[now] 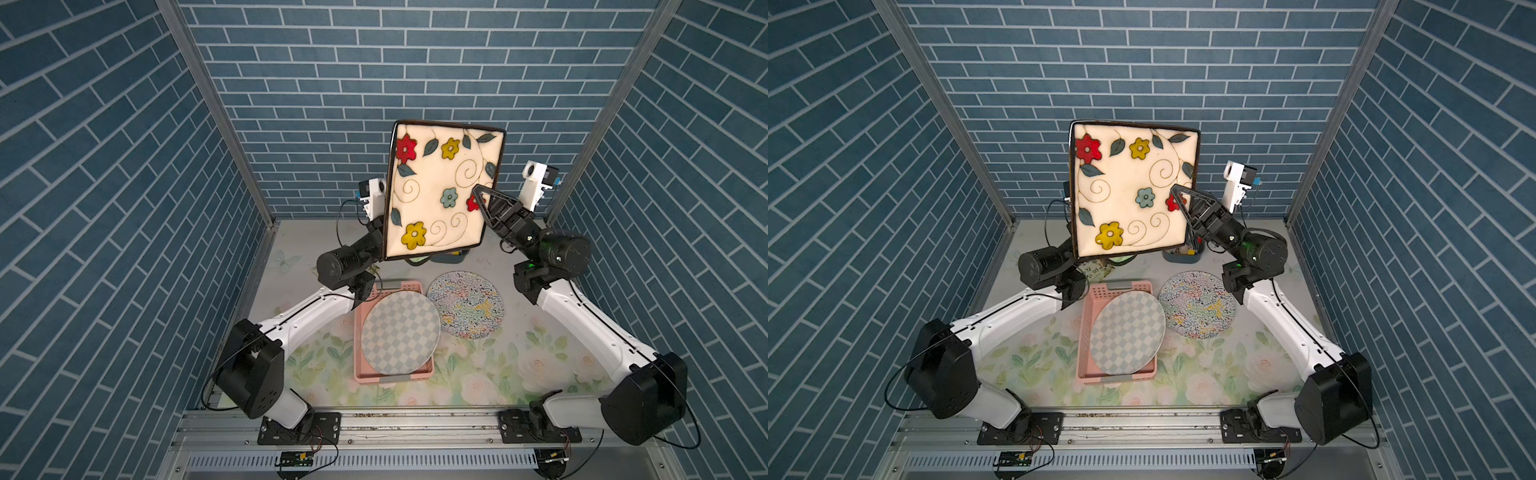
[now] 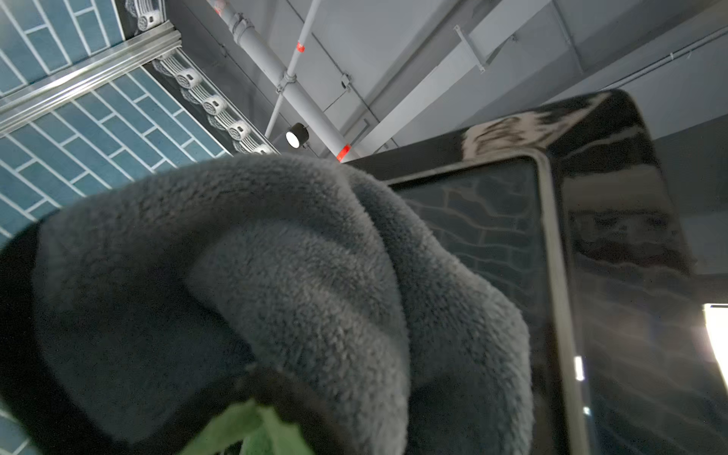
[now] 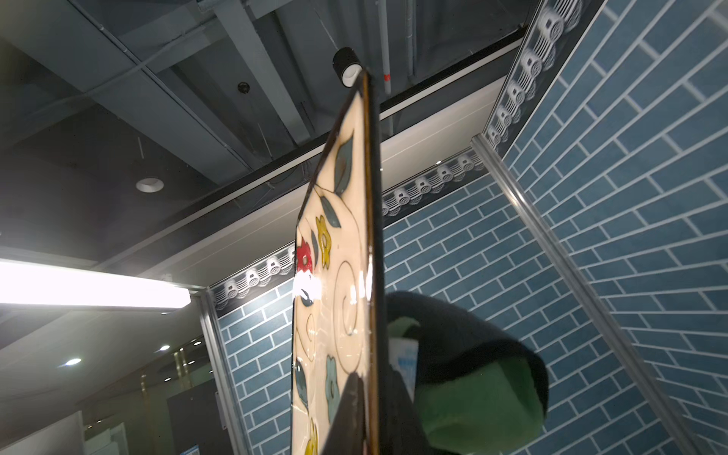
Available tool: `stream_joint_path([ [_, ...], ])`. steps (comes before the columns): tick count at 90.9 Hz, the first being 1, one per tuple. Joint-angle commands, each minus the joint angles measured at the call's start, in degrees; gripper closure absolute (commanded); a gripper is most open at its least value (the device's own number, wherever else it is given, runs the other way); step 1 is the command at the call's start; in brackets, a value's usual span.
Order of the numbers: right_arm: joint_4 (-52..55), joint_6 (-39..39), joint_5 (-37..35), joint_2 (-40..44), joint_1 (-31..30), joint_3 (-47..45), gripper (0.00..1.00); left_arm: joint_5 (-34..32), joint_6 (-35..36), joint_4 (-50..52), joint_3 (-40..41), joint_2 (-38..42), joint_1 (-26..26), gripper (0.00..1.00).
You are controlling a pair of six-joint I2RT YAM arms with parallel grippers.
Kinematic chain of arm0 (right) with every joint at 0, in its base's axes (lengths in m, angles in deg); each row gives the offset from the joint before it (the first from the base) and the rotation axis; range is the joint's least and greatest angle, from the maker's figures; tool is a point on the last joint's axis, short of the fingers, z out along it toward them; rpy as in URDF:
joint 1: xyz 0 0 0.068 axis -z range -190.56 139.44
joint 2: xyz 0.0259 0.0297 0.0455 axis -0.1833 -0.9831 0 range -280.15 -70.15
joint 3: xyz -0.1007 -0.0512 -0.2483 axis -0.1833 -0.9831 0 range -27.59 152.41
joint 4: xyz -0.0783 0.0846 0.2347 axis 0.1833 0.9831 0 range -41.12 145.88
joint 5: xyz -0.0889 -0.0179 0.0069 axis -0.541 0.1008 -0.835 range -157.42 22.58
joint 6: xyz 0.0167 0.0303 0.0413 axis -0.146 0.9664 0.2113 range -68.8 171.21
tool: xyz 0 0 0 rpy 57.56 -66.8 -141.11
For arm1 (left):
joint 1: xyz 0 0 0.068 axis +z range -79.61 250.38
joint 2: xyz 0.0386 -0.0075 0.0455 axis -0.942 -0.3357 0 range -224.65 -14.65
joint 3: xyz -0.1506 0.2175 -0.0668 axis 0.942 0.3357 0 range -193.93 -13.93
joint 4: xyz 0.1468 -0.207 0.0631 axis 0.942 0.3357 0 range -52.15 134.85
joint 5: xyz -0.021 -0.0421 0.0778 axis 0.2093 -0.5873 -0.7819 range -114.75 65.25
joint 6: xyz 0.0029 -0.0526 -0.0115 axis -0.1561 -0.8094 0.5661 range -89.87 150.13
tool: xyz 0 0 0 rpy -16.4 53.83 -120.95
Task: Wipe the wet plate dry
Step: Wipe the plate with towel.
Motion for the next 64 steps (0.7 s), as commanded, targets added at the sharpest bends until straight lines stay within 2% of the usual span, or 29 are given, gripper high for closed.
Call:
stream_joint_path([
  [1, -1.44, -0.97, -9.28, 2.55, 4.57, 0.51, 1.00, 1.21, -1.29, -5.44, -2.62, 2.43, 1.89, 1.00],
  [8, -1.28, -1.82, -6.76, 4.07, 4.04, -2.01, 1.00, 0.42, -1.86, -3.93, -6.19, 2.60, 4.08, 1.00],
  [15, -0.88, -3.61, -4.47, 5.63, 1.07, -4.50, 1.00, -0.46, -3.26, -3.83, -10.21, 1.05, 5.23, 1.00],
  [25, 3.41, -9.50, -4.00, 6.74, -5.50, -6.25, 1.00, -1.89, -5.20, -5.27, -14.02, -2.12, 4.21, 1.00],
  [32, 2.19, -9.75, -4.20, 4.72, -7.80, -5.12, 1.00, -2.05, -5.00, -5.82, -13.56, -3.09, 1.95, 1.00],
  [40, 2.12, -10.01, -5.19, 2.18, -7.28, -1.14, 1.00, -2.48, -4.66, -6.95, -11.45, -3.99, -1.50, 1.00],
  [47, 2.55, -9.86, -7.59, 1.04, -4.25, 1.85, 1.00, -3.07, -4.70, -8.02, -8.76, -3.64, -3.21, 1.00],
  [55, 2.76, -7.91, -10.16, 1.14, -0.07, 2.61, 1.00, -3.77, -4.70, -8.46, -5.67, -1.63, -2.31, 1.00],
  [64, 3.75, -7.52, -10.63, 3.41, 1.88, -1.09, 1.00, -4.40, -5.02, -8.42, -6.53, -0.20, 0.34, 1.00],
])
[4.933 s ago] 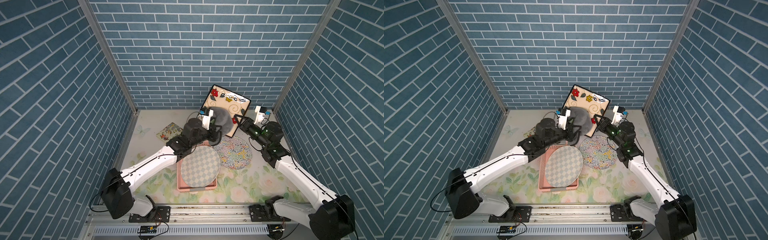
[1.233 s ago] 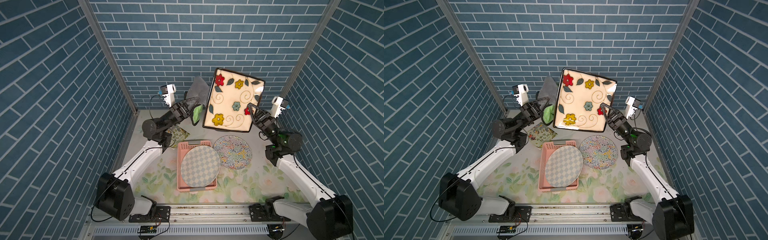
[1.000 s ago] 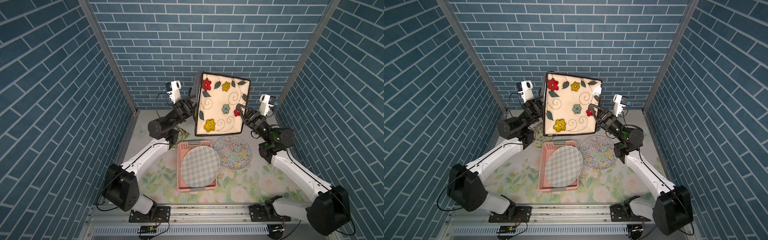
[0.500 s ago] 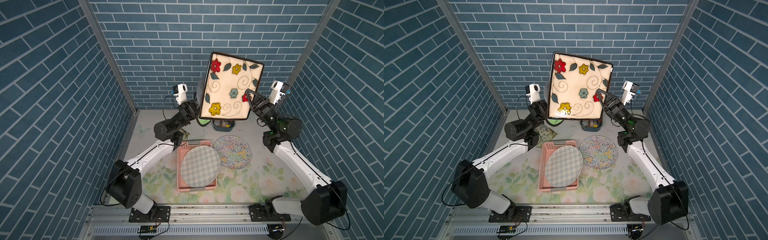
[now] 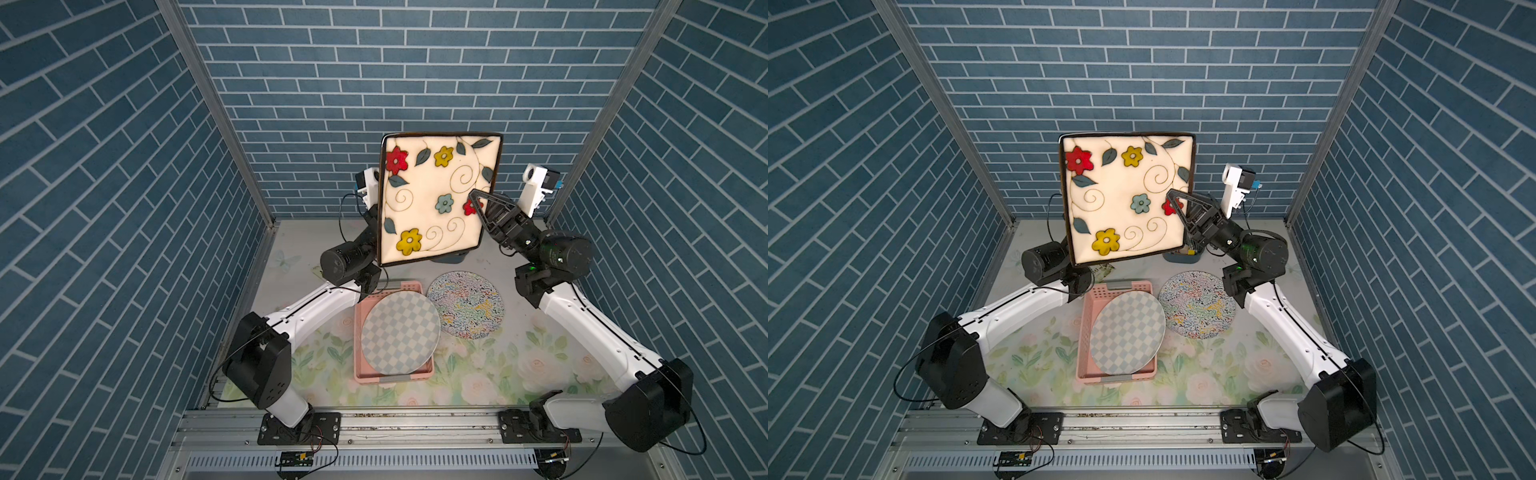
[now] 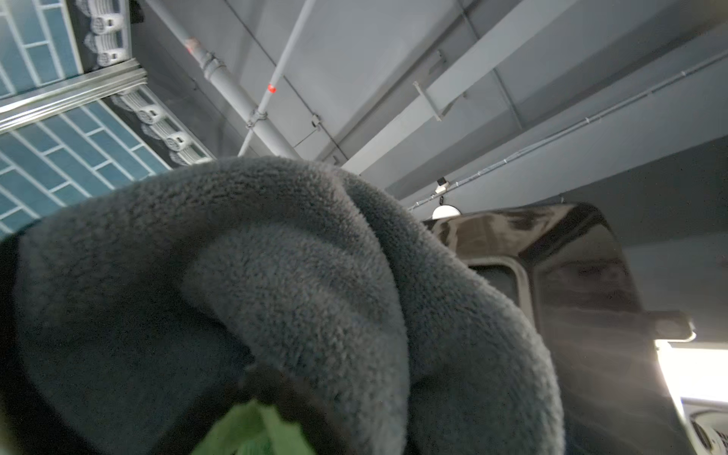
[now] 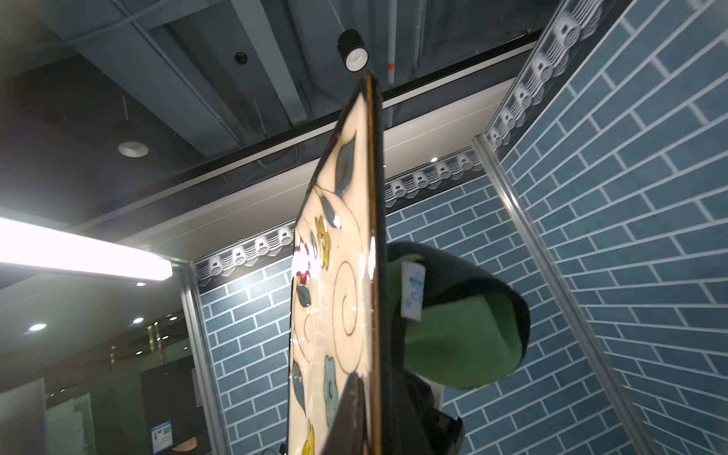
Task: Wipe the wet plate dry
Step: Wipe the plate with towel.
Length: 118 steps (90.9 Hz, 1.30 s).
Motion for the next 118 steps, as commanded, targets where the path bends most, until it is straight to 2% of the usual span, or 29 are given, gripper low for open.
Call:
stream_joint_path([
  [1, 0.35, -0.03, -11.32, 2.03, 3.14, -0.87, 1.00, 2.34, -0.44, -5.49, -1.48, 3.32, 1.70, 1.00],
  [15, 0.36, -2.42, -10.06, 5.06, -3.12, -8.60, 1.00, 2.89, -1.96, -5.33, -6.91, 1.02, 2.93, 1.00],
  [27, -0.85, -3.30, -10.66, 1.94, -6.77, -6.67, 1.00, 3.32, -2.21, -6.40, -6.05, -0.54, 0.37, 1.00],
  [38, -1.91, -2.09, -13.29, -2.85, -5.40, -0.16, 1.00, 3.58, 0.91, -5.85, 0.99, 1.59, -3.13, 1.00],
  [43, -2.27, -0.94, -14.10, -4.85, -4.13, 3.88, 1.00, 2.56, 2.85, -4.87, 6.76, 3.98, -4.12, 1.00],
  [58, -2.30, 1.71, -17.72, -7.25, 1.48, 7.66, 1.00, -0.02, 6.73, -3.03, 21.18, 12.38, -3.63, 1.00],
  [69, -0.47, 2.45, -21.03, -4.75, 5.30, 3.40, 1.00, 2.21, 15.46, 8.08, 25.02, 20.25, -2.21, 1.00],
  [74, 1.80, 1.38, -21.86, -3.18, 6.19, 1.45, 1.00, 3.08, 23.53, 21.07, 24.29, 24.53, -1.74, 1.00],
  [77, 4.06, -0.49, -22.20, -2.12, 6.23, 0.39, 1.00, 2.72, 31.58, 30.59, 22.54, 27.02, -1.70, 1.00],
  [83, 9.30, -5.09, -21.97, -0.23, 5.83, -0.28, 1.00, -1.88, 48.13, 56.65, 15.84, 29.81, -2.46, 1.00],
  [86, 11.17, -7.19, -21.87, 0.45, 4.98, -0.43, 1.00, -7.34, 54.36, 67.30, 12.14, 30.00, -2.89, 1.00],
  [94, 14.17, -11.02, -22.49, 1.86, 2.50, -1.26, 1.00, -21.65, 64.19, 84.47, 4.47, 27.49, -3.10, 1.00],
  [101, 14.65, -13.21, -22.73, 2.27, -0.03, -1.03, 1.00, -32.65, 68.14, 91.21, 0.11, 23.52, -3.10, 1.00],
  [118, 14.64, -15.08, -21.54, 2.79, -3.55, 0.02, 1.00, -47.38, 71.38, 94.21, -5.18, 16.03, -2.98, 1.00],
])
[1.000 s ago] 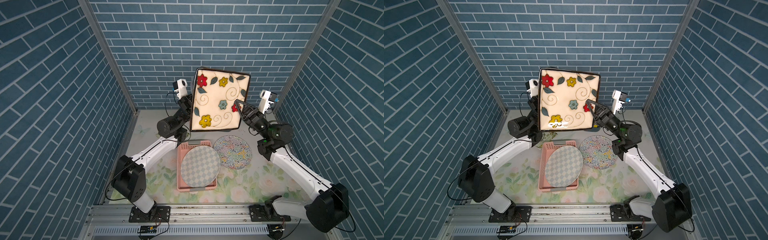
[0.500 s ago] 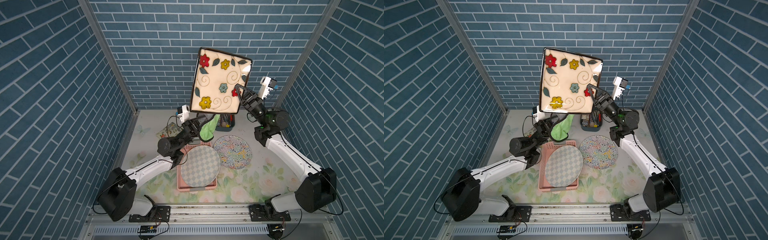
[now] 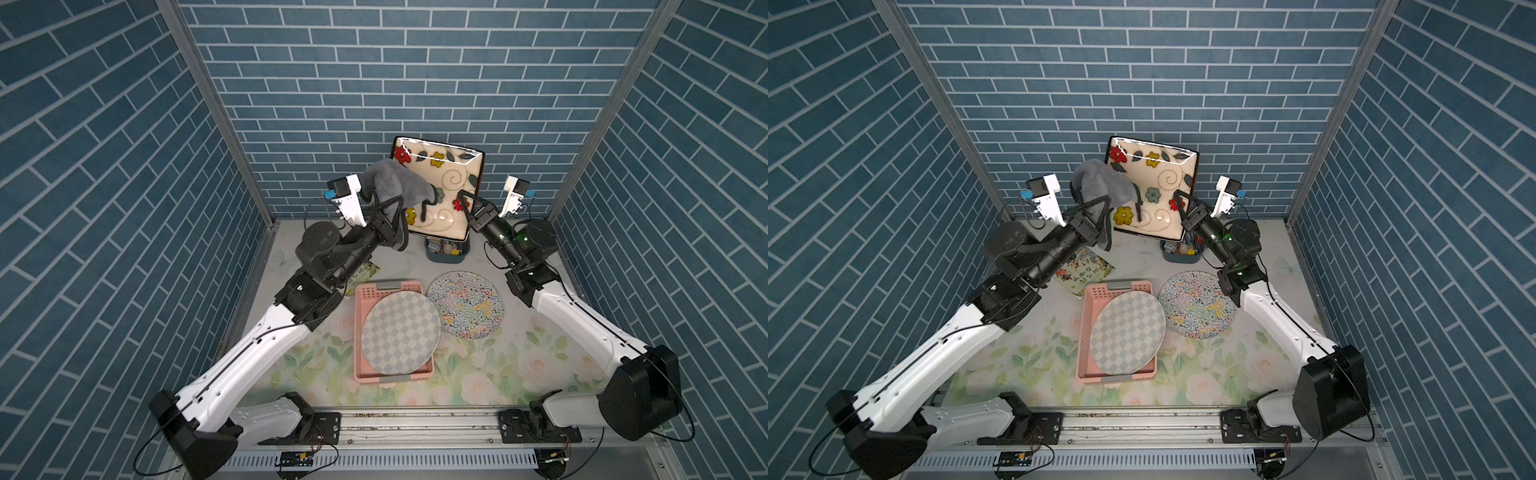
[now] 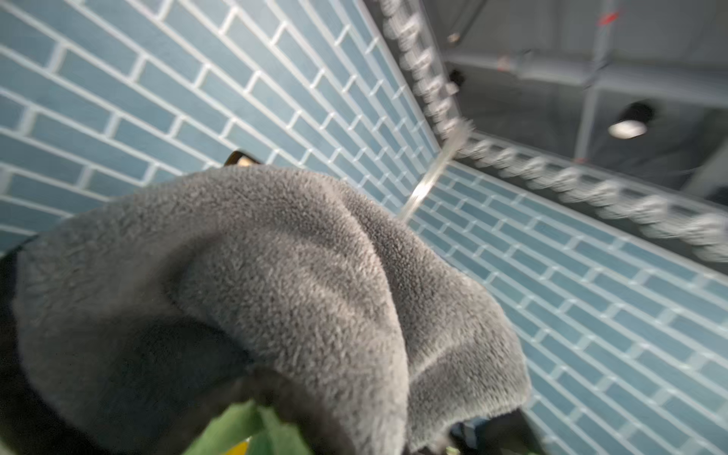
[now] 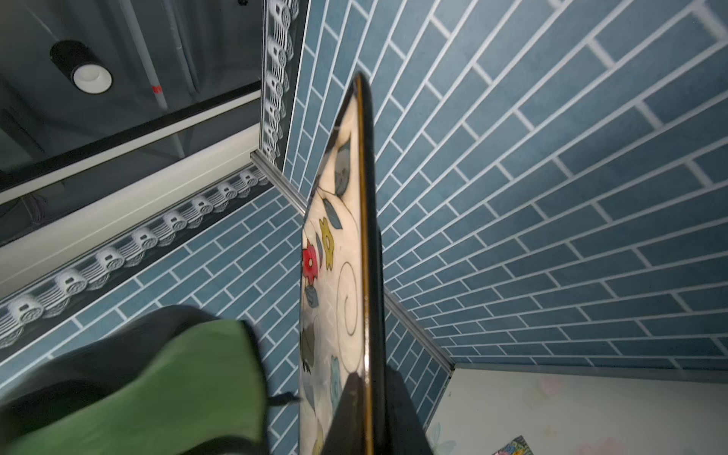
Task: Wipe the wet plate dry
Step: Wipe the plate with towel.
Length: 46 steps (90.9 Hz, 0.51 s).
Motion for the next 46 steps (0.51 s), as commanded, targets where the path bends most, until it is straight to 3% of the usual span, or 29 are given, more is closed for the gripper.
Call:
stream_joint_path([
  [1, -11.34, -0.68, -0.39, 5.67, -1.46, 3.39, 1.00, -15.32, 7.53, 12.99, -1.72, -5.04, 0.04, 1.00],
  [21, -9.27, -5.55, 4.42, 7.65, -8.31, -0.09, 1.00, -17.66, 8.79, 16.71, -9.21, -8.50, 3.64, 1.00],
  [25, -8.88, -6.75, 4.99, 7.47, -10.45, -0.52, 1.00, -15.04, 11.36, 17.31, -11.02, -9.58, 3.72, 1.00],
  [34, -9.61, -7.19, 5.98, 6.15, -12.05, 0.73, 1.00, 0.51, 19.47, 18.20, -15.77, -14.39, 2.01, 1.00],
  [41, -10.60, -7.12, 4.89, 5.55, -11.08, 2.84, 1.00, 1.94, 26.43, 21.96, -18.26, -17.84, -3.55, 1.00],
  [46, -11.20, -6.19, 4.75, 5.36, -8.88, 4.55, 1.00, 2.05, 27.28, 23.81, -18.11, -19.81, -5.67, 1.00],
])
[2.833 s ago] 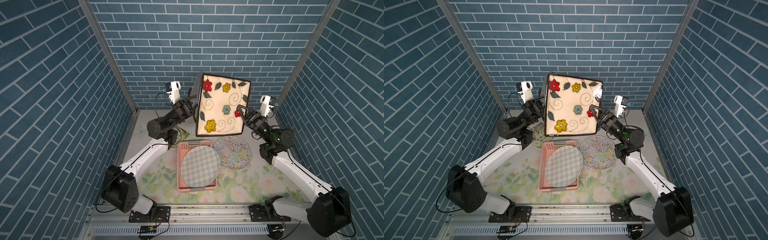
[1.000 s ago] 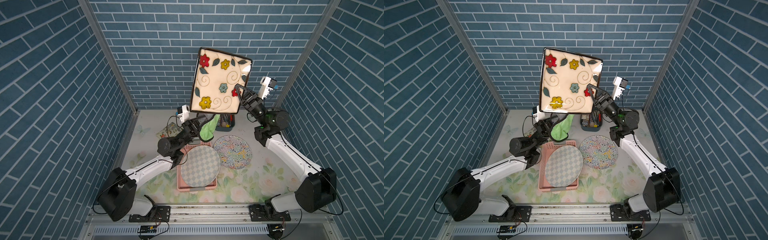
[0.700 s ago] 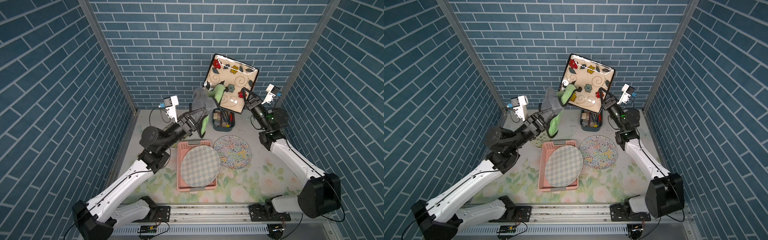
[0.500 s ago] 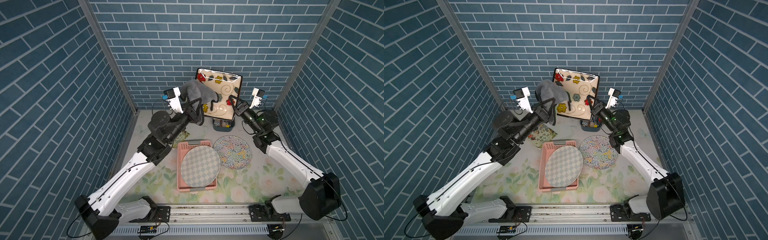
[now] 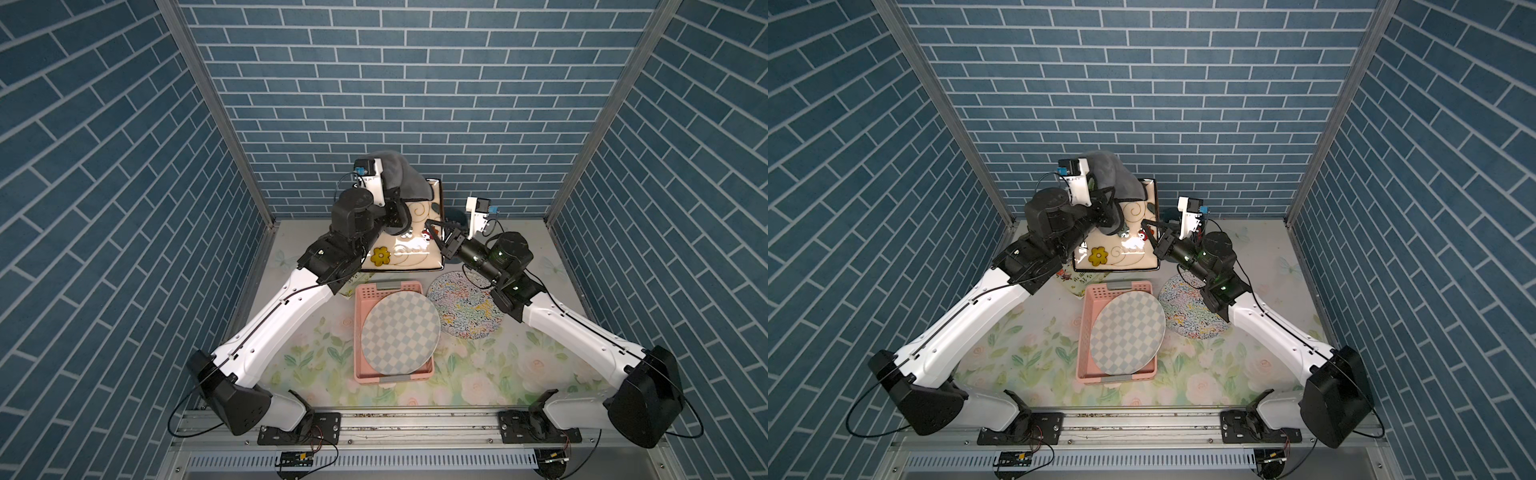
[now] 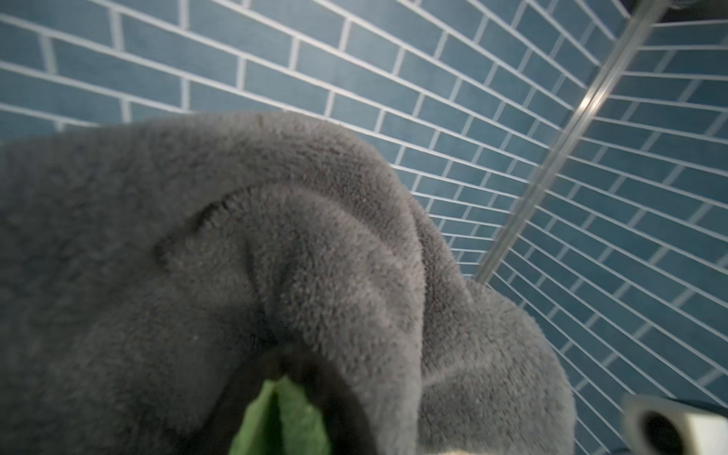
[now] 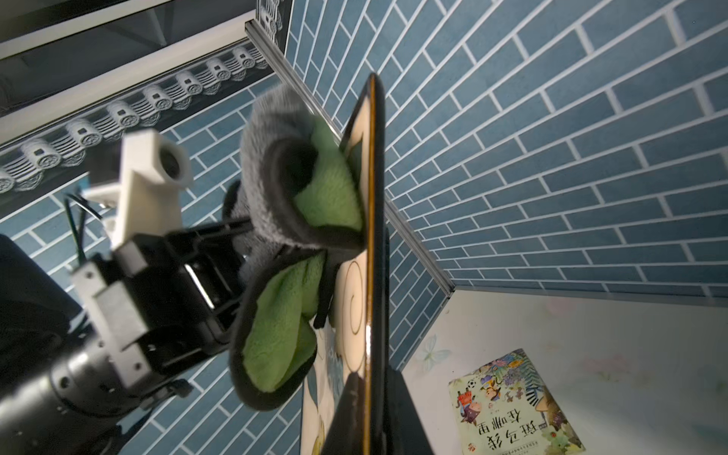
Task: Wipe the wet plate dry
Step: Wipe the plate with towel.
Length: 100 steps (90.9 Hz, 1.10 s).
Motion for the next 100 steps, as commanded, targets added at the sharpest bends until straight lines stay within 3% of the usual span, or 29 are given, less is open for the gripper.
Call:
stream_joint_path([
  [1, -18.92, 3.26, 4.24, 3.62, 2.38, 7.68, 1.00, 7.51, 9.10, 8.19, 0.52, -6.20, -5.46, 1.00],
  [15, -22.22, 10.18, 3.15, 5.94, 11.74, 6.92, 1.00, 1.14, 3.75, 3.05, 14.96, 0.21, -5.63, 1.00],
  [26, -19.70, 8.99, 3.05, 8.47, 13.20, 5.33, 1.00, -2.71, 1.06, 3.31, 21.77, 5.55, -5.29, 1.00],
  [32, -20.70, 9.93, 4.49, 7.98, 11.83, 4.97, 1.00, -1.77, 0.95, 3.80, 22.18, 6.37, -5.15, 1.00],
  [46, -21.95, 9.03, 4.56, 5.88, 6.93, 5.31, 1.00, 13.14, 2.70, 3.30, 17.69, 0.38, -6.86, 1.00],
  [54, -24.71, 11.86, 2.97, 5.69, 8.02, 4.71, 1.00, 11.99, 3.38, 5.64, 13.21, -4.80, -10.09, 1.00],
  [62, -26.54, 15.90, 2.66, 6.07, 10.93, 3.67, 1.00, 8.11, 1.25, 3.64, 13.45, -4.72, -9.81, 1.00],
  [69, -27.16, 17.54, 2.91, 7.15, 12.81, 2.25, 1.00, 5.62, -2.01, 1.06, 15.57, -1.50, -6.55, 1.00],
  [91, -28.72, 19.47, 7.40, 10.06, 11.84, -5.04, 1.00, 3.11, -12.88, -2.49, 22.10, 9.94, 10.93, 1.00],
  [94, -30.10, 20.46, 7.20, 10.59, 11.87, -6.73, 1.00, 4.85, -13.92, -3.16, 22.95, 10.96, 13.15, 1.00],
  [100, -31.89, 22.16, 7.04, 11.68, 12.30, -9.10, 1.00, 14.95, -17.31, -6.65, 24.78, 12.09, 18.31, 1.00],
])
